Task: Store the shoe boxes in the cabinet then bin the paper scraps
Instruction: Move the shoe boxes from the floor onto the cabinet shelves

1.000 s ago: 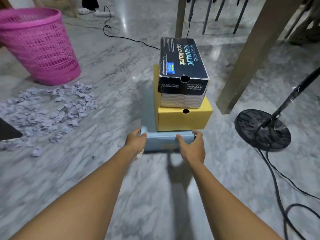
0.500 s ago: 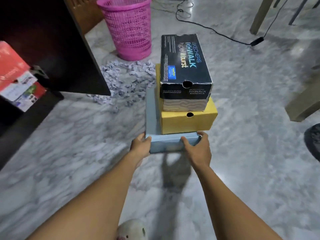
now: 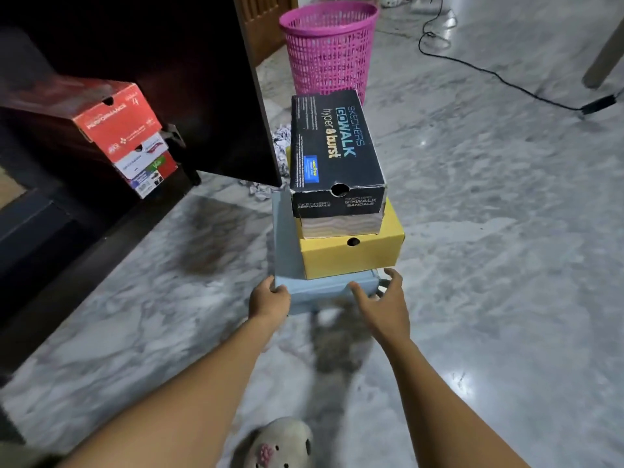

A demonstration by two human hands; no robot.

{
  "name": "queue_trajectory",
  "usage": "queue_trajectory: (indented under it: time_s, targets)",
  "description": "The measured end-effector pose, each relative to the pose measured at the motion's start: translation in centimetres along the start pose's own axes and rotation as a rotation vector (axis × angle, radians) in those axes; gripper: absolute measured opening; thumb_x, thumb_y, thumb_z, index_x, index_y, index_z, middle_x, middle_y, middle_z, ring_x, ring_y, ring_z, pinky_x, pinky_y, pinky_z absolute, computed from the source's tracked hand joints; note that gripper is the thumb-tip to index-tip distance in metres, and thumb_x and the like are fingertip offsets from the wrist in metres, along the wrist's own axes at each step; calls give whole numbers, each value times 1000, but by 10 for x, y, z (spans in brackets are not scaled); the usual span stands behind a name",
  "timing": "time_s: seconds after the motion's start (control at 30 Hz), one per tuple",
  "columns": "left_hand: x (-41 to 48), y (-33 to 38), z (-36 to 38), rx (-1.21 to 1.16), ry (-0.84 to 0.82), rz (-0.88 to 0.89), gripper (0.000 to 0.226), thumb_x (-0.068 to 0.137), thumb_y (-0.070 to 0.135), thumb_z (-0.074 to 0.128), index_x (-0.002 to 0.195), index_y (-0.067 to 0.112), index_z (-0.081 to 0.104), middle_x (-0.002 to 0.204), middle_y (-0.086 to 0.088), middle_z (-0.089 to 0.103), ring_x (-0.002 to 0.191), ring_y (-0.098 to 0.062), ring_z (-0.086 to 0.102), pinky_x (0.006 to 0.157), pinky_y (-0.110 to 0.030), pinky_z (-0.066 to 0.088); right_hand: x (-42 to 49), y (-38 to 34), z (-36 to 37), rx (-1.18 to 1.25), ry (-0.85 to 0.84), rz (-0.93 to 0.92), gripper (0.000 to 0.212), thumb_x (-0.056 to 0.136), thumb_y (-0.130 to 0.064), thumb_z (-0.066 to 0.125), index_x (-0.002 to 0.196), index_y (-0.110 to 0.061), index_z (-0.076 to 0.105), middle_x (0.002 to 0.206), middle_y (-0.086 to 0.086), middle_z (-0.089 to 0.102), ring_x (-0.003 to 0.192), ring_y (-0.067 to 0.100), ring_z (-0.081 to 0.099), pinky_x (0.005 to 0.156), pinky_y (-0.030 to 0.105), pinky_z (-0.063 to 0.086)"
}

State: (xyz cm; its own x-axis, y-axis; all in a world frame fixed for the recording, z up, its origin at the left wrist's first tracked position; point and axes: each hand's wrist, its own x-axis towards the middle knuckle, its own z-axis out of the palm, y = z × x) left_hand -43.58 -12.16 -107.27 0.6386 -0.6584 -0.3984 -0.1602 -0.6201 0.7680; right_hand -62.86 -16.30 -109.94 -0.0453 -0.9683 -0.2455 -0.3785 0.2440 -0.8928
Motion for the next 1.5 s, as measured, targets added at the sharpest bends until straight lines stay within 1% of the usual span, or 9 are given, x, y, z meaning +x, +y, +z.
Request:
queue_trajectory:
  time_s: [0.1, 0.23, 0.4, 0.53, 0.7, 0.97, 1.13, 1.3, 1.5]
  targets:
    - [-4, 28, -10, 37, 118, 115, 40, 98, 33, 47, 134, 19, 55, 130, -8, 55, 112, -29, 58, 88, -35, 51, 3, -3, -19, 95, 96, 11, 72, 83, -58, 67, 141, -31, 34, 136, -7, 47, 121, 14, 53, 91, 38, 47]
    - [-19, 79, -24, -186, 185, 260, 37, 96, 55, 38, 79, 28, 57, 95, -3, 63, 94, -24, 59, 78, -32, 41, 10, -45, -45, 192, 346, -202, 54, 89, -58, 56, 135, -33, 43, 137, -12, 45, 126, 5, 47, 90, 30, 38]
    - [-9, 125, -32, -441, -46, 382, 87, 66, 91, 43, 123, 28, 64, 124, 5, 67, 119, -17, 60, 108, -44, 42, 22, -121, -58, 291, 126, -440, 59, 81, -68, 57, 131, -38, 51, 131, -14, 56, 120, -1, 53, 94, 20, 42]
    - [-10, 152, -35, -394, -212, 322, 47, 81, 68, 56, 101, 31, 75, 103, 12, 75, 107, -14, 66, 101, -34, 45, 31, -149, -50, 234, -109, -391, 63, 83, -66, 61, 138, -37, 50, 129, -12, 57, 115, 6, 59, 100, 33, 47]
    - [-20, 153, -37, -403, -167, 272, 9, 90, 33, 61, 89, 33, 70, 86, 13, 73, 84, -14, 67, 97, -40, 50, 26, -154, -42, 162, -126, -427, 66, 72, -69, 61, 133, -43, 51, 131, -11, 61, 114, 8, 63, 99, 43, 50]
    - [-40, 148, -79, -485, 141, 452, 23, 72, 51, 61, 94, 51, 67, 92, 19, 74, 93, -9, 69, 93, -36, 53, 17, -198, -29, 158, -261, -614, 56, 76, -71, 61, 128, -53, 52, 121, -27, 64, 110, 9, 64, 97, 43, 52]
    - [-55, 165, -120, -474, 490, 477, 64, 68, 66, 48, 119, 32, 66, 94, 8, 72, 92, -13, 67, 86, -33, 53, 8, -252, -10, 238, -394, -701, 53, 80, -65, 66, 128, -47, 57, 117, -24, 68, 111, 5, 64, 96, 36, 52]
    - [-63, 203, -163, -596, 717, 552, 33, 83, 46, 57, 110, 33, 69, 94, 13, 72, 94, -11, 67, 88, -29, 51, -4, -325, 11, 354, -461, -796, 32, 89, -38, 69, 118, -26, 63, 99, -11, 75, 94, 4, 70, 80, 24, 52]
    - [-43, 269, -227, -644, 805, 525, 50, 86, 49, 59, 133, 32, 57, 125, 9, 65, 116, -14, 60, 99, -30, 45, 14, -424, 43, 234, -397, -976, 48, 86, -70, 56, 118, -37, 67, 107, -3, 72, 107, 18, 64, 95, 40, 51]
